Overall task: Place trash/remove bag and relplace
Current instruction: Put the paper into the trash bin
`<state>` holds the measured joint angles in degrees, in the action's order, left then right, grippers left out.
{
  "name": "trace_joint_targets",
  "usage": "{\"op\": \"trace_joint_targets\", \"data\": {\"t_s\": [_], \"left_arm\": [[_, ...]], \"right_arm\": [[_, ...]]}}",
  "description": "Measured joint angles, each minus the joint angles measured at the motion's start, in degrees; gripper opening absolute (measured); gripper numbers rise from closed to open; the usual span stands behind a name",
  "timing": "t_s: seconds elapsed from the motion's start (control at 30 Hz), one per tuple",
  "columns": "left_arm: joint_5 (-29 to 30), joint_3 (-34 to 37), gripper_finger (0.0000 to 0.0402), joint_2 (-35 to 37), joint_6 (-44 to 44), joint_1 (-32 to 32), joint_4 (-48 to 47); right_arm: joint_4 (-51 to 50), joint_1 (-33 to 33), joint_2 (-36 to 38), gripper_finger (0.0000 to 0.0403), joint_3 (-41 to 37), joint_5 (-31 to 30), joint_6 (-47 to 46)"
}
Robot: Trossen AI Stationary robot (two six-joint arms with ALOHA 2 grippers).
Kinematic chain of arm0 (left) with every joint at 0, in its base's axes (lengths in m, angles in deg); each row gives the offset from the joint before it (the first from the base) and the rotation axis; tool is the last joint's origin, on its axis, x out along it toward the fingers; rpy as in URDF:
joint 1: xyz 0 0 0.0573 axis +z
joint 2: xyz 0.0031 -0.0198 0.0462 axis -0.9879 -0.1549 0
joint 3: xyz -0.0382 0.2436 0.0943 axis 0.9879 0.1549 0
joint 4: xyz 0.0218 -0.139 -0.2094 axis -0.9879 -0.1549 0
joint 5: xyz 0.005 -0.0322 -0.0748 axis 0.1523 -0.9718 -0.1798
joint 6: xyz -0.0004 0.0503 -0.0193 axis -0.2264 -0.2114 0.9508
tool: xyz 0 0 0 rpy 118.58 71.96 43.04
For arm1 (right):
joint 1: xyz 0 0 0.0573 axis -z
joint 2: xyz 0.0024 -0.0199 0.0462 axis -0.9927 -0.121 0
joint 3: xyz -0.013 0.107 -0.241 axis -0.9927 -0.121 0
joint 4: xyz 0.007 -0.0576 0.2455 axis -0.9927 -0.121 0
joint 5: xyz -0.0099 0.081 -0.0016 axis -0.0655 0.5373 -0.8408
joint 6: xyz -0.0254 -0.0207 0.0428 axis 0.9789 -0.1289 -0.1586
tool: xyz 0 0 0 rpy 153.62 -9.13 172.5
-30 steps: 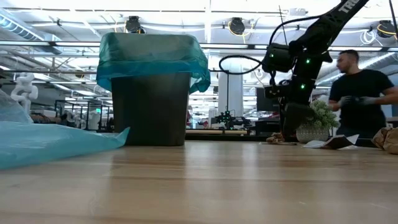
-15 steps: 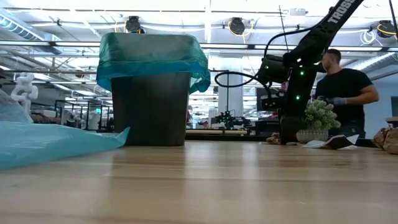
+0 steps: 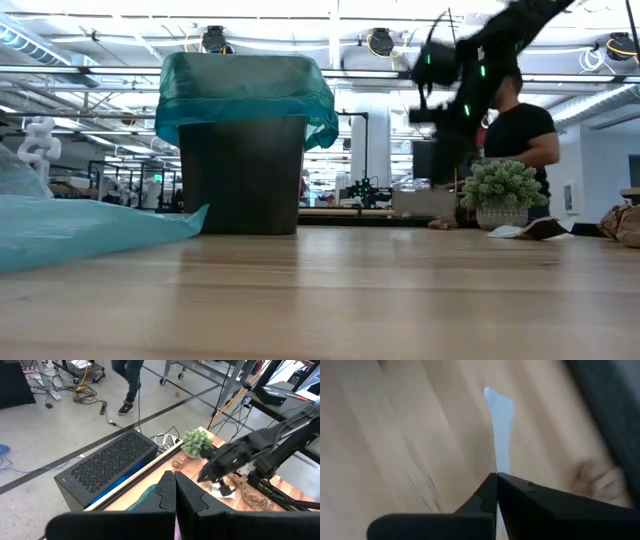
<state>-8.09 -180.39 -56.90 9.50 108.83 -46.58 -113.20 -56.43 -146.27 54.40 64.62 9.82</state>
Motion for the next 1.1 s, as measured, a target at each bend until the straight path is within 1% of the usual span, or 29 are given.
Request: {"op": "trace_joint_targets", "data": {"t_s": [0.1, 0.17, 0.23, 0.37, 0.43, 0.53, 0.73, 0.87, 0.97, 1.1], "left_arm": [[0.0, 0.0, 0.0000, 0.0, 0.0, 0.0, 0.0], [0.0, 0.0, 0.0000, 0.0, -0.1, 0.0, 0.0], [0.0, 0.0, 0.0000, 0.0, -0.2, 0.0, 0.0], [0.4, 0.0, 0.0000, 0.0, -0.3, 0.0, 0.0], [0.9, 0.0, 0.0000, 0.0, -0.3, 0.0, 0.0], [1.6, 0.0, 0.0000, 0.0, -0.3, 0.0, 0.0], [2.5, 0.0, 0.0000, 0.0, -0.3, 0.0, 0.4], [2.5, 0.0, 0.0000, 0.0, -0.3, 0.0, 0.4], [2.5, 0.0, 0.0000, 0.0, -0.2, 0.0, 0.3], [2.5, 0.0, 0.0000, 0.0, -0.3, 0.0, 0.3]], "right_arm": [[-1.7, -0.6, 3.1, 0.0000, 5.4, 2.7, -1.1], [-1.3, -1.1, 4.8, 0.0000, 9.6, 5.5, -1.5], [-0.2, -1.3, 5.9, 0.0000, 14.3, 10.5, -1.6], [6.5, -2.2, 5.6, 0.0000, 22.5, 24.9, -2.7], [9.5, -3.3, 4.0, 0.0000, 26.5, 27.8, -3.9], [9.8, -5.3, -0.2, 0.0000, 32.5, 28.2, -3.8], [9.3, -8.2, -11.8, 0.0000, 43.4, 29.0, -3.7], [3.9, -8.9, -18.8, 0.0000, 49.6, 29.7, -3.9], [-1.2, -8.9, -23.2, 0.0001, 52.7, 29.4, -4.5], [-5.1, -8.9, -26.8, 0.0020, 55.2, 29.5, -5.5]]}}
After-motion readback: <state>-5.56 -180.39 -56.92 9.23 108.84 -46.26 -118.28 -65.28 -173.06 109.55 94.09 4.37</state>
